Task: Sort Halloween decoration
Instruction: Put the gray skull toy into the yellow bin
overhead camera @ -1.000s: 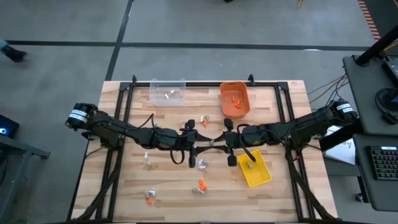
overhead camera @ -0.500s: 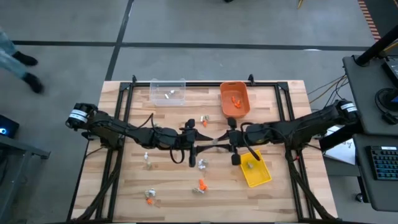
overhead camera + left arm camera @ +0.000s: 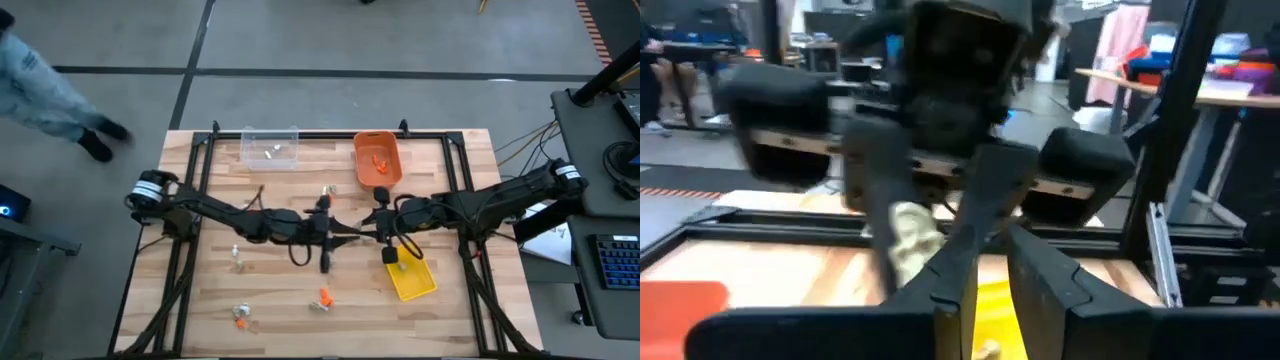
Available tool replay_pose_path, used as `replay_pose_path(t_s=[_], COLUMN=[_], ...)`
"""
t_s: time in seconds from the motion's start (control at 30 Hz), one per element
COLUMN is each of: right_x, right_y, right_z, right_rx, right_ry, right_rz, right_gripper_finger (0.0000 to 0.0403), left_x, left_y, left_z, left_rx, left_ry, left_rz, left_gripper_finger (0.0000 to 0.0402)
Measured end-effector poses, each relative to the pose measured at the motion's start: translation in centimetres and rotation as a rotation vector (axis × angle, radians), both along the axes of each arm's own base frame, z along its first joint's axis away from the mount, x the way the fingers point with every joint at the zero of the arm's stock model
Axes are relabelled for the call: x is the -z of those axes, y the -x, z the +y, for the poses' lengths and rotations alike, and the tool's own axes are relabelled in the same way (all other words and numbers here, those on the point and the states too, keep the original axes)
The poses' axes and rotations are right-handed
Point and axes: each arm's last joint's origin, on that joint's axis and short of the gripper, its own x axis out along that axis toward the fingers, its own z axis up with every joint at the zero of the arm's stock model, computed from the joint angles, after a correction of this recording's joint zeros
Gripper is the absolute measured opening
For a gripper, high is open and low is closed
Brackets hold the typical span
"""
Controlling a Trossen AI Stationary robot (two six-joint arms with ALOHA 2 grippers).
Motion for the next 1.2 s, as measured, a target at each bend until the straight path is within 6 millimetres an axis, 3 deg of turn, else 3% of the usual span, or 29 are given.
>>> replay_pose_path(t_s=[0.1,0.27,0.47,0.97,1.2], right_x=[0.0,-0.4,-1.5,-0.8,0.5], right_y=[0.5,1.9,4.2,6.0,6.7], right_z=[-0.1,0.3,0.2,0.2,-0.2], right_rx=[0.004,-0.013,0.015,0.087,0.321], right_ry=[-0.003,-0.021,-0.103,-0.203,-0.386], right_rz=[0.033,0.071,0.087,0.231,0.391], right_gripper_finger=[0.0068,0.0068,0.0068,0.0068,0.0068], left_x=[0.7,0.1,-0.3,-2.8,-4.1], left_y=[-2.1,-5.3,-7.4,-6.1,-4.0], left_z=[-0.3,-0.8,-1.3,-1.4,-1.0], left_rx=[0.026,0.035,0.065,0.089,0.095], left_ry=[-0.031,-0.085,-0.137,-0.157,-0.181], left_rz=[0.046,0.144,0.245,0.300,0.433], left_gripper_finger=[0.0040,0.0040,0.0040,0.0040,0.0040])
